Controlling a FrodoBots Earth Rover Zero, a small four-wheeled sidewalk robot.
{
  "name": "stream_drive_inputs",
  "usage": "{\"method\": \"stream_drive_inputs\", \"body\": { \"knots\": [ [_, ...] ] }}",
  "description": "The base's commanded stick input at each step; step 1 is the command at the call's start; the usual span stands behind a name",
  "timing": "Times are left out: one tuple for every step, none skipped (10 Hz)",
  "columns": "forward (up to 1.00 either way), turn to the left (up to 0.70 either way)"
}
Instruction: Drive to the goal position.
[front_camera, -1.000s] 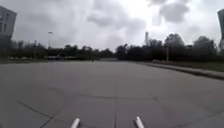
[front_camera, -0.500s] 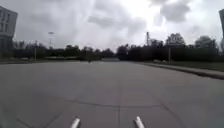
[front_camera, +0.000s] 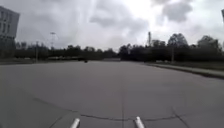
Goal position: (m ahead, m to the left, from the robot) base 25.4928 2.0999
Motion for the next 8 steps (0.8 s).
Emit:
{"method": "stream_drive_inputs", "body": {
  "knots": [
    [0.95,0.00],
    [0.00,0.00],
    [0.00,0.00],
    [0.00,0.00],
    [0.00,0.00],
    [0.00,0.00],
    [0.00,0.00],
    [0.00,0.00]
  ]
}}
